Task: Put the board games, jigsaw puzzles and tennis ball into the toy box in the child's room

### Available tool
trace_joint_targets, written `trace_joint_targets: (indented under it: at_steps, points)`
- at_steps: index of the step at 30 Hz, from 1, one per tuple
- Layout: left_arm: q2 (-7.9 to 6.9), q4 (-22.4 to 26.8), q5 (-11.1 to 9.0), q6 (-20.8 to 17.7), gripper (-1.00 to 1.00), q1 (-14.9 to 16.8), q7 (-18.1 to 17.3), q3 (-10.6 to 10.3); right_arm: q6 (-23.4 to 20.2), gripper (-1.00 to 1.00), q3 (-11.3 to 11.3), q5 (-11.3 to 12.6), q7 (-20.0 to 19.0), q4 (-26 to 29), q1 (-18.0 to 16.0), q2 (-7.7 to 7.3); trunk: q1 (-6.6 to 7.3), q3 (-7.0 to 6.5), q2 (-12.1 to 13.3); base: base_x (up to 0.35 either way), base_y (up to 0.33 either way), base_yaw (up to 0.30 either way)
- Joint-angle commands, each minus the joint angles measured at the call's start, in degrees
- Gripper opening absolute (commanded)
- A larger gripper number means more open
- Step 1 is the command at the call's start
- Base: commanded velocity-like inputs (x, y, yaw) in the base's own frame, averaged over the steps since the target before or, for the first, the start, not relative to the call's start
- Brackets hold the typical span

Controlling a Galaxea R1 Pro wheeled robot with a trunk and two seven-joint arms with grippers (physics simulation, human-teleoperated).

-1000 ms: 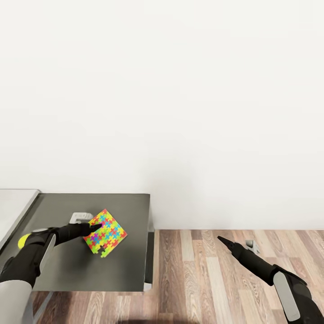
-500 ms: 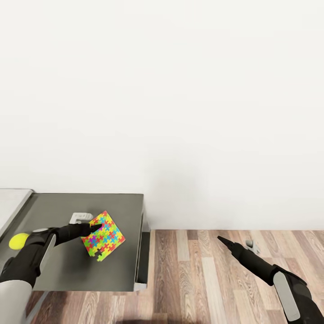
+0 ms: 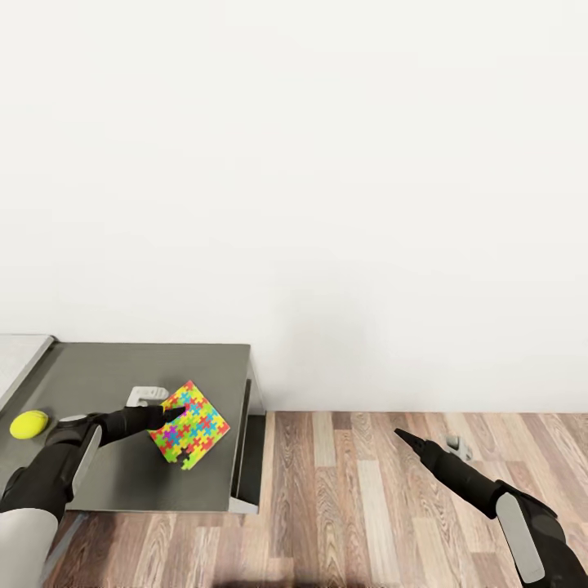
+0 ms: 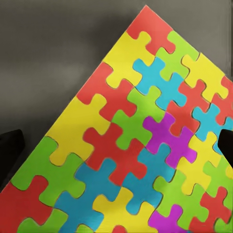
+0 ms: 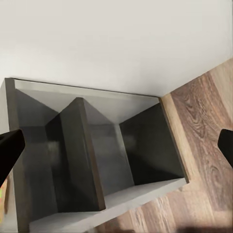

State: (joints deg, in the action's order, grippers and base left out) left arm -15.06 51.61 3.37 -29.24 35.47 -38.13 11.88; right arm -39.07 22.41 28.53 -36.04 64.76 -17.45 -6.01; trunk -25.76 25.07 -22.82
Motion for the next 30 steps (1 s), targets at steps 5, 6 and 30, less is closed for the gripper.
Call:
trace_joint_targets:
  at_steps: [5,6,30]
  points:
    - [0.03,0.07,0.33,-0.39,1.0,0.04,-0.49,0.18,-0.4,1.0,0.09,0.21,-0.08,0.01,-0.05,-0.02,-0.03,0.09,-0.1,-0.066,-0.164,0.0]
    - [0.03,0.07,0.33,-0.39,1.0,0.04,-0.48,0.19,-0.4,1.0,0.09,0.21,-0.08,0.01,-0.05,-0.01,-0.03,0.09,-0.1,-0.045,-0.169,0.0]
    - [0.03,0.07,0.32,-0.44,1.0,0.04,-0.45,0.23,-0.4,1.0,0.09,0.21,-0.08,0.01,-0.04,0.03,-0.03,0.09,-0.1,-0.009,-0.121,0.0]
